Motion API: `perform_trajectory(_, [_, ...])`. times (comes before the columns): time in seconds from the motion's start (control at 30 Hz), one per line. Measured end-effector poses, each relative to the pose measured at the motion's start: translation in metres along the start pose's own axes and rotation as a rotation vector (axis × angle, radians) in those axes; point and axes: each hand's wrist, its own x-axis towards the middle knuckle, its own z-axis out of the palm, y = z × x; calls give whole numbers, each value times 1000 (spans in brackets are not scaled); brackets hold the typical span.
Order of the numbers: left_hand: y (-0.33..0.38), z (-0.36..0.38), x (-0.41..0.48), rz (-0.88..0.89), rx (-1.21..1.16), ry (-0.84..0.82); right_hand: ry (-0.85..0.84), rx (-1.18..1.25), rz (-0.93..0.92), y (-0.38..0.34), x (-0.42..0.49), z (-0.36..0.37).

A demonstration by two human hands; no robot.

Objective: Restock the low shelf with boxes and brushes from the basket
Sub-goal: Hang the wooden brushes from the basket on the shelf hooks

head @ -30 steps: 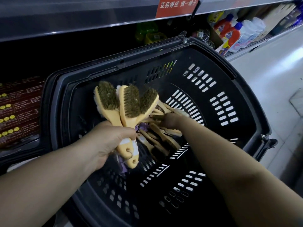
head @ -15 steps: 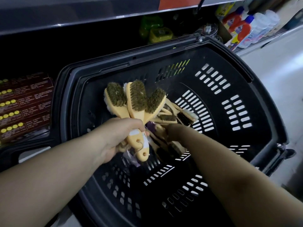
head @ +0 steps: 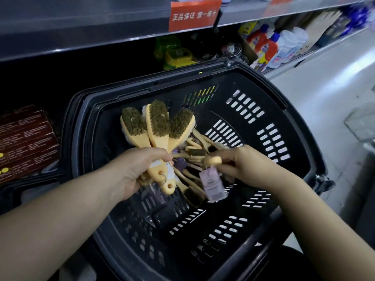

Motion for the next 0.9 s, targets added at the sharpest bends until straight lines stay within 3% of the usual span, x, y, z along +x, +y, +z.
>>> perform_trajectory(0.07, [0, 1, -1, 11, -9, -15, 78, 226, -50, -7, -2, 1])
perform_trajectory(0.17, [1, 1, -2, 16, -55, -82, -23, 745, -62, -24, 0, 12])
perform_trajectory(0.27, [1, 1, -5, 20, -95, -123, -105, 1218, 53, -31, 6, 23])
perform_trajectory(0.33, [0, 0, -4, 39, -77, -109, -46, 1429, 149, -34, 11, 23])
perform_trajectory(0.47, [-2, 2, -6, 58, -95, -99, 122, 1508, 268, -41, 20, 32])
perform_trajectory(0.63, [-1, 5, -8, 69, -195, -166, 145, 1800, 266, -50, 23, 37])
perform_trajectory(0.73, [0, 4, -9, 53, -232, -222, 192, 1696, 250, -55, 24, 37])
perform_trajectory(0.9, [-4, 6, -9, 95, -96, -213, 253, 1491, 331, -56, 26, 44])
